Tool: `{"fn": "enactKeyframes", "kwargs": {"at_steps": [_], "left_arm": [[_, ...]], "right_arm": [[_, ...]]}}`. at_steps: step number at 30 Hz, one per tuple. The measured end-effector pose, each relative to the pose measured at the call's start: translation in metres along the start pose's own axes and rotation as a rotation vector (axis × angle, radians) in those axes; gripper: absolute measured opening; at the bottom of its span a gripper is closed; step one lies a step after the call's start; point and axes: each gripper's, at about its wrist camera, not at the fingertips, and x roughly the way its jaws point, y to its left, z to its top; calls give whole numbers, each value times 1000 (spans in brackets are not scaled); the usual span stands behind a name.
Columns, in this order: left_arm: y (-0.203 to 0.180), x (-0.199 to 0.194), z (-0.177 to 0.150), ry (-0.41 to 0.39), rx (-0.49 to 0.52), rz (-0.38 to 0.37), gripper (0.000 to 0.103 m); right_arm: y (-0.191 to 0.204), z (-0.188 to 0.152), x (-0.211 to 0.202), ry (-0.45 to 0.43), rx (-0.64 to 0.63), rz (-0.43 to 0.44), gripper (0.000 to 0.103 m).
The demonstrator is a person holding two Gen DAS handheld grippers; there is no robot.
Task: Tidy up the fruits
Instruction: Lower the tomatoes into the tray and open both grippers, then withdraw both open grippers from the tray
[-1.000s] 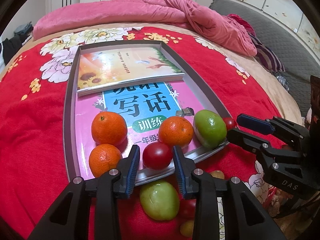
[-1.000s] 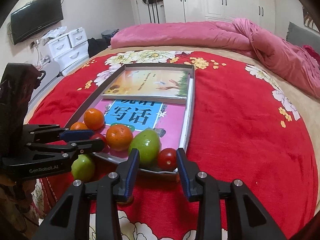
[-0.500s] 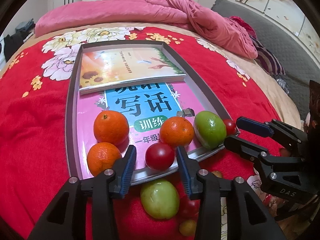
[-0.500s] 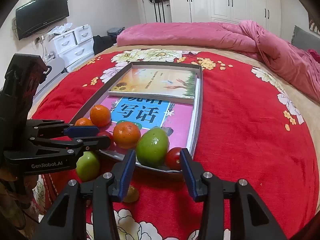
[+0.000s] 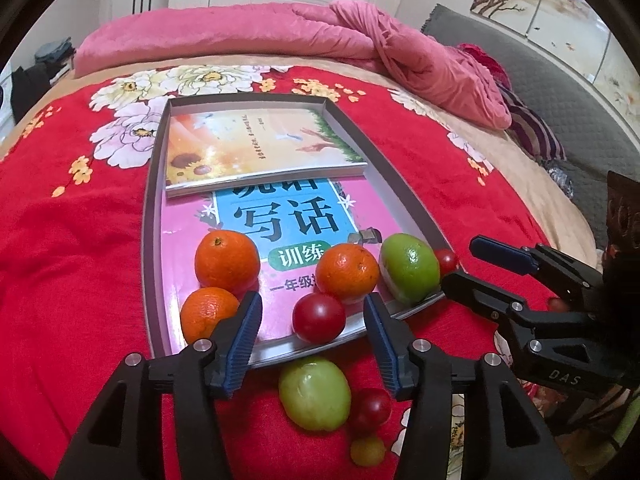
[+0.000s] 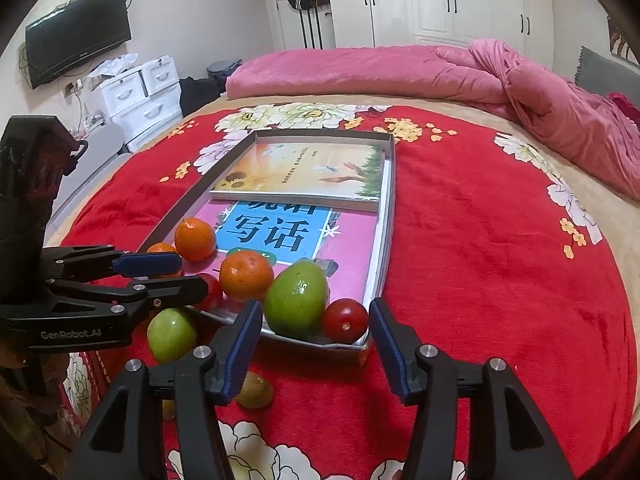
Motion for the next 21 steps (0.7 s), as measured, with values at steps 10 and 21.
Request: {"fn": "enactKeyframes", "kwargs": {"at_steps": [10,21], "left_arm": [[7,-12,1,-39,-38,-1,68],[13,-23,4,-72,-54,17,74]], "right_arm": [[-2,3,-9,-43,14,-10,67],[3,6,-15,-82,-14,-39,80]]}}
